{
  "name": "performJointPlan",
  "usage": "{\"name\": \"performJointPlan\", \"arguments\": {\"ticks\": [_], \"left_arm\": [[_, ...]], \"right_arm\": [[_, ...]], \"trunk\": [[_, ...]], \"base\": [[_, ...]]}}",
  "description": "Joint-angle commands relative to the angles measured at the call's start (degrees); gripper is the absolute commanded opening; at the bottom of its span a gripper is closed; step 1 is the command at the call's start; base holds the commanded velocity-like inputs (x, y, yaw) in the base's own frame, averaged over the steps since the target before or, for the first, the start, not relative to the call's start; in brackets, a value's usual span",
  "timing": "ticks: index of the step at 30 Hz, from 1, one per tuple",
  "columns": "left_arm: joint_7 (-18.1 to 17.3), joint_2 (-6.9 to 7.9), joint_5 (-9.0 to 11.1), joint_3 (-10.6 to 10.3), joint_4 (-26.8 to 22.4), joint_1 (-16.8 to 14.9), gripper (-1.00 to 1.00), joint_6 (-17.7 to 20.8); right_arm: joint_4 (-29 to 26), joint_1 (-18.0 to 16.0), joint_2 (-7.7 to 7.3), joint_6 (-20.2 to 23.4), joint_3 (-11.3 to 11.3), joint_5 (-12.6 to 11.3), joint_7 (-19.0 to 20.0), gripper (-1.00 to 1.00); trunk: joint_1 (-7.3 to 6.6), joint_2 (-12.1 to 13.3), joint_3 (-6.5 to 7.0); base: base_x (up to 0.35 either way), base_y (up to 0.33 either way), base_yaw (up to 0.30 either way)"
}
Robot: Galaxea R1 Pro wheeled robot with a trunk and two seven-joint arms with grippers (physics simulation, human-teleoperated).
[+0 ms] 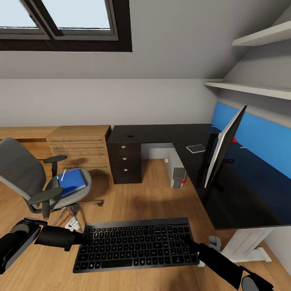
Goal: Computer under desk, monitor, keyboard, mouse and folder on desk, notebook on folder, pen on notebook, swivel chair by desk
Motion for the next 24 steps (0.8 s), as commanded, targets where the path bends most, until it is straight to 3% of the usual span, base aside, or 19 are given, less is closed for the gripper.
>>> {"name": "performJointPlan", "arguments": {"ticks": [1,15,24], "left_arm": [[0.1,0.07,0.5,-0.2,0.0,-0.1,-1.0,0.5],[0.1,0.09,0.3,-0.2,0.0,-0.1,-1.0,0.5],[0.1,0.15,-0.9,-0.1,0.0,-0.1,-1.0,0.4]], "right_arm": [[0.0,0.0,-0.01,0.5,-0.1,-0.4,0.0,1.0],[0.0,0.0,-0.02,0.5,-0.1,-0.4,-0.1,1.0],[0.0,0.0,-0.03,0.5,0.0,-0.4,-0.1,1.0]], "trunk": [[0.0,0.0,-0.06],[0.0,0.0,-0.06],[0.0,0.0,-0.06]], "base": [[0.0,0.0,0.0],[0.0,0.0,0.0],[0.0,0.0,0.0]]}}
